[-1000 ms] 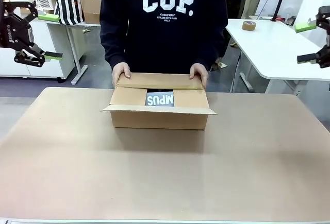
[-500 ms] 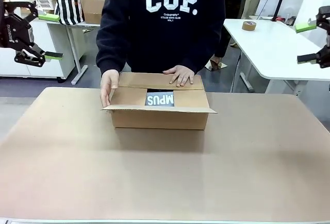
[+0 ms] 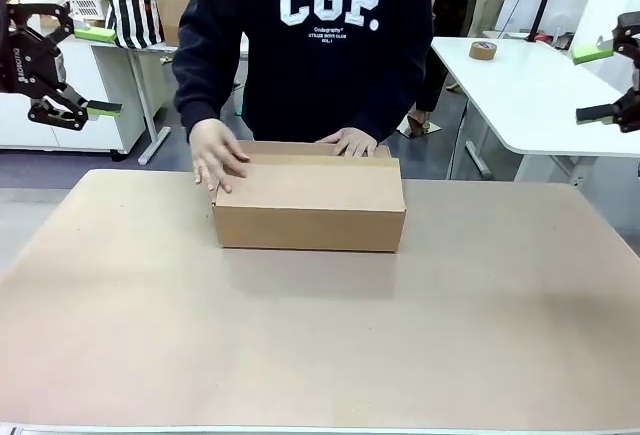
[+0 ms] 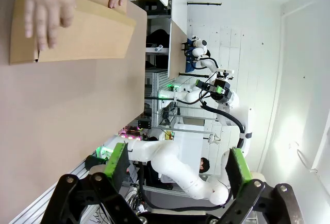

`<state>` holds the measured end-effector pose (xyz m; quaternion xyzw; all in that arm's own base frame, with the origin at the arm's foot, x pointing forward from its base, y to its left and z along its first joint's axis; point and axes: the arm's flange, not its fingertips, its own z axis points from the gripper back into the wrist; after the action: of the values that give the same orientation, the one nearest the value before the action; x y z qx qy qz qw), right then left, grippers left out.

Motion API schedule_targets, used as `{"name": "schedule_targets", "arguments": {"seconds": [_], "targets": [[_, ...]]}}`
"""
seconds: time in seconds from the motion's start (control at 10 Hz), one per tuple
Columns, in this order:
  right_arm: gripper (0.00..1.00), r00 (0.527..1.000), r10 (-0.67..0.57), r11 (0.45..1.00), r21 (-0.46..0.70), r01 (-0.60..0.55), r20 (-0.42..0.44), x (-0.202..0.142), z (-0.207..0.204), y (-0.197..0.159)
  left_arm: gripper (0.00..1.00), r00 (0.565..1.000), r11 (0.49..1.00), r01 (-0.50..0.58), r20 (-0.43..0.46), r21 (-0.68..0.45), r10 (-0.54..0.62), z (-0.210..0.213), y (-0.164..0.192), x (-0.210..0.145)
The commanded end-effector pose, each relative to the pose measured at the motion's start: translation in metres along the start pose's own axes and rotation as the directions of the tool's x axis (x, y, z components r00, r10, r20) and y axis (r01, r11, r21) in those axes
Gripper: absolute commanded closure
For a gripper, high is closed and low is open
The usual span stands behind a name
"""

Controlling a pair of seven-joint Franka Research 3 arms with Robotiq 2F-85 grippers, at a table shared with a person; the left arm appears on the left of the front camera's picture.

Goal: Pack the gift set into the box.
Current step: Press and hold the closed box until the human finishes sealing it.

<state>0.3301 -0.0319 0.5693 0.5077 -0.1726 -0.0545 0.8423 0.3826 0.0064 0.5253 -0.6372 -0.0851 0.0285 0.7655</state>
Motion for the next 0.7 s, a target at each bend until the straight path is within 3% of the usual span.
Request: {"name": "schedule_targets", "arguments": {"seconds": [0.0, 0.6], "targets": [[0.0, 1.0, -0.006, 1.0, 0.02, 0.006, 0.002, 0.0037, -0.0006, 0.005, 0.0, 1.0, 1.0, 0.001, 0.0, -0.022, -0.001, -0.0007, -0.0012, -0.0004], [0.0, 1.0, -0.006, 1.0, 0.02, 0.006, 0.002, 0.0037, -0.0006, 0.005, 0.0, 1.0, 1.0, 0.001, 0.0, -0.022, -0.001, -0.0007, -0.0012, -0.0004]]}}
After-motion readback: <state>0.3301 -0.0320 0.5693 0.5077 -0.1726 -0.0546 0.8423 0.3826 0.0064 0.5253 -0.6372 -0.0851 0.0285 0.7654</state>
